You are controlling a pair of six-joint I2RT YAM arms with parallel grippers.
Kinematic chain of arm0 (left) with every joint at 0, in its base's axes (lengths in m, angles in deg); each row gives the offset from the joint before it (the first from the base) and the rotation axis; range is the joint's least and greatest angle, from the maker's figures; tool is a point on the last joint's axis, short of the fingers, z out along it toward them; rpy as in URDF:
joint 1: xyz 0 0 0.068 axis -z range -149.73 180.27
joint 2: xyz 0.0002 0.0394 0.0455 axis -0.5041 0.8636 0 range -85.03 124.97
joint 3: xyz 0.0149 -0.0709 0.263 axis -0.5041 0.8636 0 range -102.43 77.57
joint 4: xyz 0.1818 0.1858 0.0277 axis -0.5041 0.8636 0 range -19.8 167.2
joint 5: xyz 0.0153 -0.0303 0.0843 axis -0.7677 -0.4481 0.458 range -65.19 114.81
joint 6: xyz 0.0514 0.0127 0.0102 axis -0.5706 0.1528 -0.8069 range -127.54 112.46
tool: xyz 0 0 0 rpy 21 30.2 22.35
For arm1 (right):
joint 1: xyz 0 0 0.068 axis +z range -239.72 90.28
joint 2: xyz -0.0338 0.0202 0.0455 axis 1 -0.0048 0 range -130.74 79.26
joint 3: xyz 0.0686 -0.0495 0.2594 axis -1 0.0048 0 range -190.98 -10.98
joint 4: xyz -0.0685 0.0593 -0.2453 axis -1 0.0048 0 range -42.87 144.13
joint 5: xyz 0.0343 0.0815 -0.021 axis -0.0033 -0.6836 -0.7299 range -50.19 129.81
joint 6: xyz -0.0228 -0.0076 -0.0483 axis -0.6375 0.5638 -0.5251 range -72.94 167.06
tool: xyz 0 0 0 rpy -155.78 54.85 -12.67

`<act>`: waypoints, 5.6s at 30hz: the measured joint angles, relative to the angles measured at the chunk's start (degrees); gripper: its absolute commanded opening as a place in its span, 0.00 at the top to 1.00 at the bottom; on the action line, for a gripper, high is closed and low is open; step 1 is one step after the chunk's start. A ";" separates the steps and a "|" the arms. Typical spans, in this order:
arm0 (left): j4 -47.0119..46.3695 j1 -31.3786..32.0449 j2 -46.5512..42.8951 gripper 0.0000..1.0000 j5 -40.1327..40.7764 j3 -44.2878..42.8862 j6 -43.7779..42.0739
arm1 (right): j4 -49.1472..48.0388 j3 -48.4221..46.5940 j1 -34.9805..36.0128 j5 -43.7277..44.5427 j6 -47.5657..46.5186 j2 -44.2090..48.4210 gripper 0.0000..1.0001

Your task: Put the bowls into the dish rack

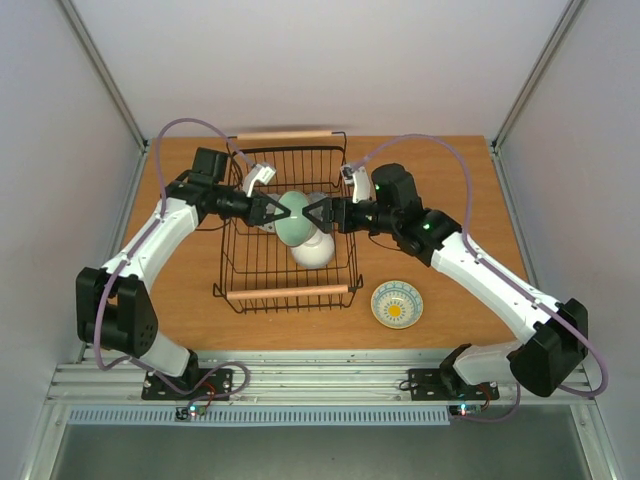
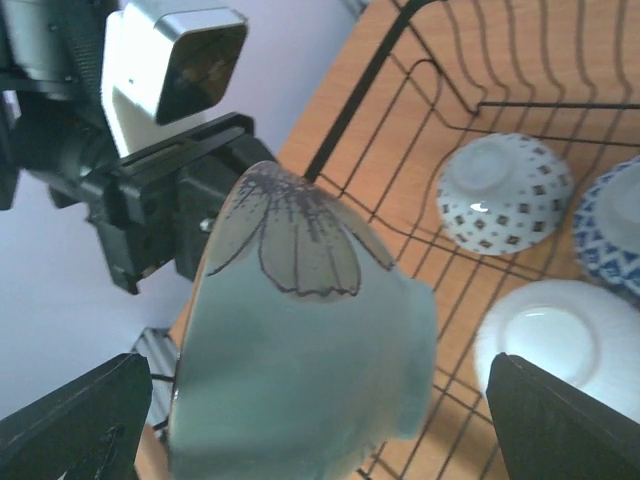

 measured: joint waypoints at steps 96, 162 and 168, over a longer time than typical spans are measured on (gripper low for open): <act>-10.84 -17.79 -15.82 0.07 68.46 2.51 16.79 | 39.67 -53.31 23.52 45.18 -27.82 -53.72 0.99; -11.74 -18.08 -14.29 0.14 41.75 4.85 17.46 | 25.75 -13.88 12.85 46.07 -11.63 -11.56 0.41; -11.69 -17.70 -11.72 0.16 37.44 4.94 18.73 | 27.56 -5.03 11.04 50.18 -5.40 1.68 0.45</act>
